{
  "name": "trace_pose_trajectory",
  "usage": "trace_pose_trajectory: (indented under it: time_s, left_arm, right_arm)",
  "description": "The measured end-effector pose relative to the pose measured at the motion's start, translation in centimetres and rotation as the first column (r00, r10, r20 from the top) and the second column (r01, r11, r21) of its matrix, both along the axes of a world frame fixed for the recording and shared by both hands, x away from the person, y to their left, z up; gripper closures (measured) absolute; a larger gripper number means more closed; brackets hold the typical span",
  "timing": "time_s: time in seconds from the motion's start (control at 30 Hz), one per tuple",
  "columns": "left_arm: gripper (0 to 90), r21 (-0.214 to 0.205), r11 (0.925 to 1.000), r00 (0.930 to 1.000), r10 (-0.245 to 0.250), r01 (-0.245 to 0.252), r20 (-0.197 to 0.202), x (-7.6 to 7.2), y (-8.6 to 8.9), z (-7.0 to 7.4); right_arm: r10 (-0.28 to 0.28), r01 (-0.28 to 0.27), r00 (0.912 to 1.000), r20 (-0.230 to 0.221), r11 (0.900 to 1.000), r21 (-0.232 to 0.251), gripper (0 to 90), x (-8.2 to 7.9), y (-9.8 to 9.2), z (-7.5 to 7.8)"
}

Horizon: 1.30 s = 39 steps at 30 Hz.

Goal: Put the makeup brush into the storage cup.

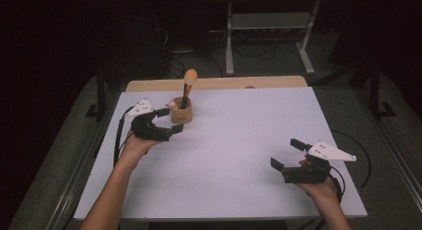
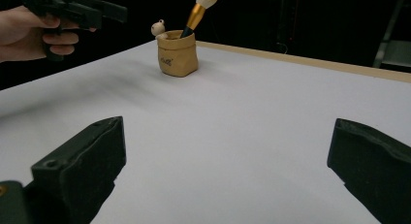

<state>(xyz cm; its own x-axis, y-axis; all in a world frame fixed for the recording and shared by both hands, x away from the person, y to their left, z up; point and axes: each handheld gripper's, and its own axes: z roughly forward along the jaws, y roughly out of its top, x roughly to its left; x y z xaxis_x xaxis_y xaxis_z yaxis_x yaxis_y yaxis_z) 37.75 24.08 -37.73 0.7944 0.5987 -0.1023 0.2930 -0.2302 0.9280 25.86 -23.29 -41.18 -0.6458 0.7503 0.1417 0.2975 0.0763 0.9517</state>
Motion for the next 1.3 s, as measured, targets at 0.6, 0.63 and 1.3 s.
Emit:
trace_pose_trajectory:
  time_s: [0.6, 0.63, 1.3]
  left_arm:
    - [9.9, -0.035, 0.9993, 0.9997, 0.012, -0.011, 0.021, -3.2, 1.0, -0.6]
    - [9.9, -0.043, 0.9990, 0.9997, 0.013, -0.012, 0.022, -3.5, 1.1, -0.7]
    - [9.9, -0.053, 0.9985, 0.9997, -0.015, 0.016, 0.019, -6.8, 1.8, -1.4]
  right_arm:
    - [0.000, 0.000, 1.0000, -0.004, 1.0000, 0.000, 0.0, 0.1, 0.0, -0.1]
    - [0.001, -0.001, 1.0000, 0.000, 1.0000, -0.002, 0.0, 0.1, -0.1, -0.2]
    - [-0.002, 0.002, 1.0000, -0.007, 1.0000, -0.005, 0.0, 0.1, -0.2, -0.2]
